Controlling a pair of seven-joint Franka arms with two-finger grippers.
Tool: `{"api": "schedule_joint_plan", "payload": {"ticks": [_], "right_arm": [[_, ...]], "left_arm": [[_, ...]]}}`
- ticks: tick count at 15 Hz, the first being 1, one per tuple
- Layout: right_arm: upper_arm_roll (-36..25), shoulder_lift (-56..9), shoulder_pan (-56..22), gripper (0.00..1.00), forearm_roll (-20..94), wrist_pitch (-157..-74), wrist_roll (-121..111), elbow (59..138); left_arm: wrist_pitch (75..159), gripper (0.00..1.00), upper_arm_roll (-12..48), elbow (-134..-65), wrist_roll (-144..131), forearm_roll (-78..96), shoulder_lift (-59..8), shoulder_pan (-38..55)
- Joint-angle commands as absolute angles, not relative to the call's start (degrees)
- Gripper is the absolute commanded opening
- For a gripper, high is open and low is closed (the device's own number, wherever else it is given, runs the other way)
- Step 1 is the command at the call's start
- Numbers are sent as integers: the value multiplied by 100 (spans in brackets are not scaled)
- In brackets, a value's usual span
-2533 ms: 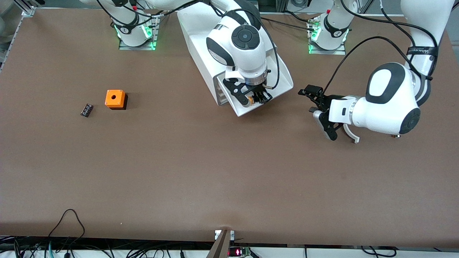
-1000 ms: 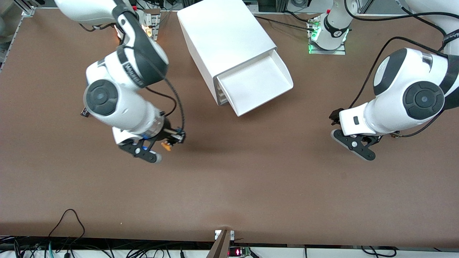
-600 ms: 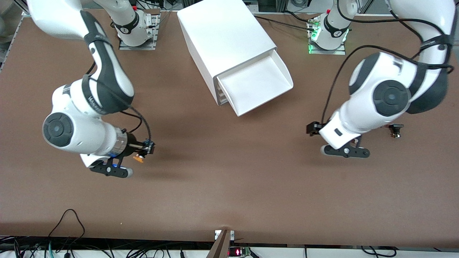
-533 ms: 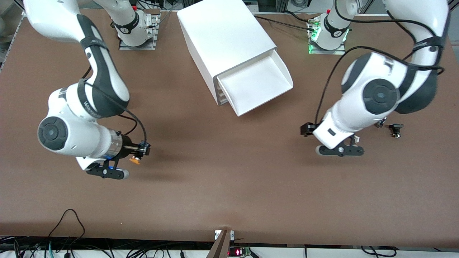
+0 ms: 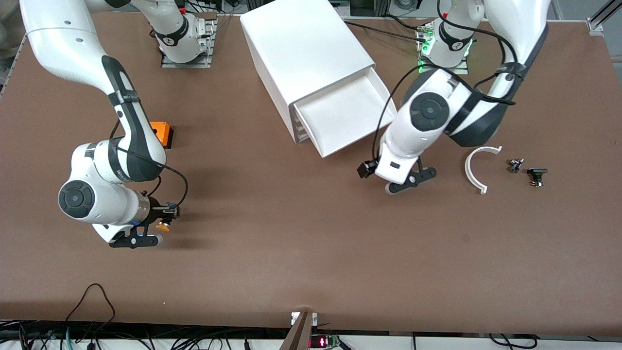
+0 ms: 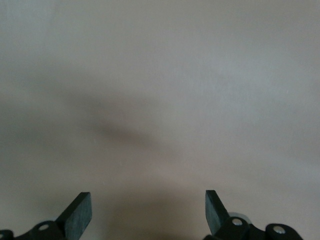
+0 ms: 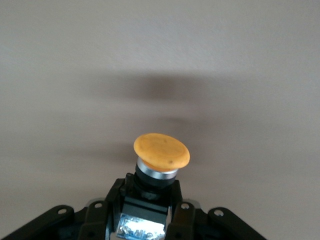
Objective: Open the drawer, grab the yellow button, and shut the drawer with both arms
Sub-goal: 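Push the drawer shut with the left gripper while the right gripper sets the button down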
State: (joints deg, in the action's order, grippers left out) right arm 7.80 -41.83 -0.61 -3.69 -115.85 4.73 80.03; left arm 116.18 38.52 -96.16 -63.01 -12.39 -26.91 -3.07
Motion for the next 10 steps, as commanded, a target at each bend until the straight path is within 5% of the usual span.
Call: {"api": "schedule_joint_plan", "payload": {"ticks": [1, 9, 10], "right_arm": [[853, -4174, 210, 0, -466, -11908, -43, 8314], [853, -4517, 650, 0, -466, -12823, -844, 8745], [853, -4535, 633, 7, -466, -12823, -792, 8736]], "left_arm": [[11689, 100, 4042, -10159, -6574, -1230, -2259, -369], [11241, 100, 4728, -10371, -6583, -968, -2259, -483], [11224, 100, 4729, -10380, -6583, -706, -2259, -483]]}}
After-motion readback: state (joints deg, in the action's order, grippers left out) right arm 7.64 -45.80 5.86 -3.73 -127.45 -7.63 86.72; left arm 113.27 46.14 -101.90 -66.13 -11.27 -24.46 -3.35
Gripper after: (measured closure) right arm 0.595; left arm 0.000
